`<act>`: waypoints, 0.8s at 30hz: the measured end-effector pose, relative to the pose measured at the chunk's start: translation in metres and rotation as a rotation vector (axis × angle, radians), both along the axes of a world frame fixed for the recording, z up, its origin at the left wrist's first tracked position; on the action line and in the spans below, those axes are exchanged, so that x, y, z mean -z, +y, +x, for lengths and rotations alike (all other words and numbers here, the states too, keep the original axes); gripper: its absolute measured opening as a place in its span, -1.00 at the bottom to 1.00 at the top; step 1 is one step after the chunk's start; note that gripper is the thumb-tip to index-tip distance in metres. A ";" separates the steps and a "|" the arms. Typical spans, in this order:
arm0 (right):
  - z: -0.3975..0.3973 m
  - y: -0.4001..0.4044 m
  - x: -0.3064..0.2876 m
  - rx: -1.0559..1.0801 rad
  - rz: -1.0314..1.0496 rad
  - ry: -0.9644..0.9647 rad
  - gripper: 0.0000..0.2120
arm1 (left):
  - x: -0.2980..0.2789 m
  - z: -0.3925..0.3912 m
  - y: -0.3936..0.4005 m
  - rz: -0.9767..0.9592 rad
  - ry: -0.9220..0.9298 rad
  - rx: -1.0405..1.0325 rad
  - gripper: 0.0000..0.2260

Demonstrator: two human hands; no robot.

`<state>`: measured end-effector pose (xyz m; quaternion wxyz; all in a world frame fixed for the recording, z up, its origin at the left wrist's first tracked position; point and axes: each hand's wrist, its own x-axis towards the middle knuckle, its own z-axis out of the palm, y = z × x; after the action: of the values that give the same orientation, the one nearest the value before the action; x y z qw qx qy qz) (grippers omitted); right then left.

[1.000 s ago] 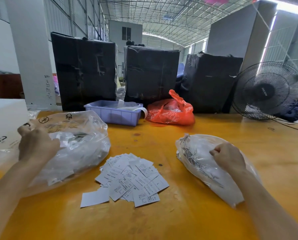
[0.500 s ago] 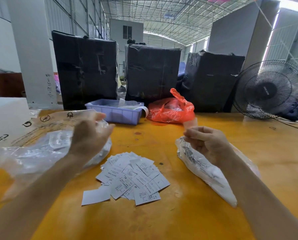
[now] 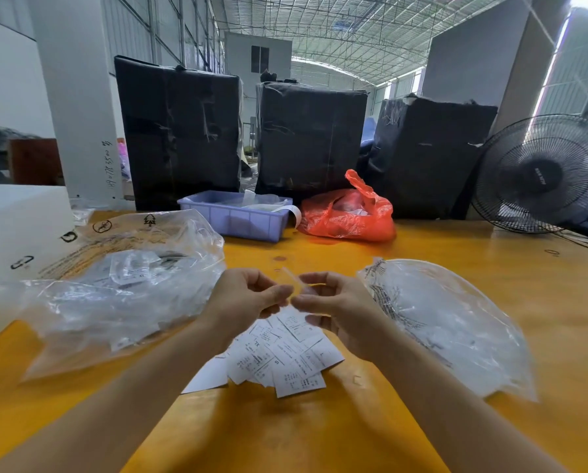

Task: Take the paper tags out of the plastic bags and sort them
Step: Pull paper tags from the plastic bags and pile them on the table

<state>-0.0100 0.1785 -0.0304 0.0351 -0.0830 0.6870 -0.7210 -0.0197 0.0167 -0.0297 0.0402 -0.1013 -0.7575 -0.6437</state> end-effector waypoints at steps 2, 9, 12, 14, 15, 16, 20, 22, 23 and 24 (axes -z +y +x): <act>-0.003 0.002 0.001 0.049 -0.138 -0.036 -0.70 | 0.002 -0.002 -0.002 0.003 -0.003 0.014 -0.88; -0.004 0.005 0.002 0.118 -0.068 0.124 -0.75 | 0.003 -0.002 -0.005 -0.069 -0.086 0.118 -0.66; 0.002 0.000 0.002 0.074 0.156 0.254 -0.77 | 0.003 -0.002 -0.004 -0.114 -0.112 0.180 -0.43; 0.006 -0.004 0.002 0.055 0.194 0.312 -0.77 | 0.005 -0.001 -0.003 -0.143 -0.095 0.197 -0.57; 0.006 -0.005 0.002 0.065 0.195 0.337 -0.78 | 0.005 -0.001 -0.003 -0.160 -0.080 0.198 -0.71; 0.007 -0.006 0.002 0.086 0.198 0.362 -0.79 | 0.005 0.000 -0.003 -0.167 -0.071 0.196 -0.81; 0.003 -0.005 0.004 0.175 0.171 0.384 -0.78 | 0.004 0.000 -0.004 -0.095 -0.074 0.098 -0.74; 0.000 -0.004 0.005 0.219 0.085 0.353 -0.77 | 0.002 0.000 -0.003 -0.022 -0.094 0.058 -0.70; -0.001 -0.003 0.005 0.238 0.037 0.338 -0.76 | 0.002 -0.001 -0.003 0.017 -0.127 0.061 -0.72; -0.003 -0.002 0.005 0.253 0.000 0.326 -0.75 | 0.002 -0.002 -0.003 0.048 -0.170 0.074 -0.75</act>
<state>-0.0128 0.1767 -0.0359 -0.1674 -0.1116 0.6884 -0.6969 -0.0213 0.0137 -0.0316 -0.0456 -0.0735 -0.7382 -0.6690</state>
